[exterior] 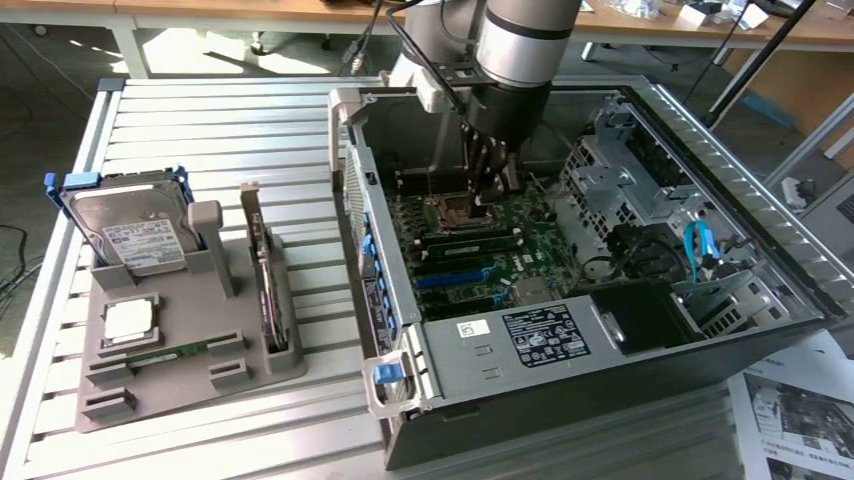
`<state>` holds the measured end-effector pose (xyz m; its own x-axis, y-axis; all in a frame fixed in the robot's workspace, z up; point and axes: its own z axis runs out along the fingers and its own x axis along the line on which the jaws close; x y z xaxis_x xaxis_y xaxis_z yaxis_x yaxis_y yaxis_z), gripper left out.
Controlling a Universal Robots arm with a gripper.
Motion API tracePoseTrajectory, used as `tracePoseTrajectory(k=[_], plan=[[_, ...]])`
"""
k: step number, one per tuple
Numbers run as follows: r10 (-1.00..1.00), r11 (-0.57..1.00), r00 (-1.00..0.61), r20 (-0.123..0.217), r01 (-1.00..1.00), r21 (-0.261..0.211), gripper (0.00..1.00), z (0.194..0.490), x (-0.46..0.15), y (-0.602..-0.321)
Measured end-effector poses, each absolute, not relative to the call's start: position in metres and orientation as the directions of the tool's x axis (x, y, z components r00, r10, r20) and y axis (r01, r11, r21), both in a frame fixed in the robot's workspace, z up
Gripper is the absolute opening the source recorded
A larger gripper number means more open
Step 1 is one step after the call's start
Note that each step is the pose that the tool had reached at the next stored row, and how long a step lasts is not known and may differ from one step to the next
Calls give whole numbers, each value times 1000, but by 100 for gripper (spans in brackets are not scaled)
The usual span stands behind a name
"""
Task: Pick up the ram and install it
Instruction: 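Press down the ram until it locks into place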
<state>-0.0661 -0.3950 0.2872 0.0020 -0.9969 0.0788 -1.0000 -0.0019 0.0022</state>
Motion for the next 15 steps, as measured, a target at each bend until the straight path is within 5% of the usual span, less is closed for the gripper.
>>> tracePoseTrajectory(k=[15], plan=[[-965, 252, -251, 79, -968, 2, 11, 287, -66, -395]])
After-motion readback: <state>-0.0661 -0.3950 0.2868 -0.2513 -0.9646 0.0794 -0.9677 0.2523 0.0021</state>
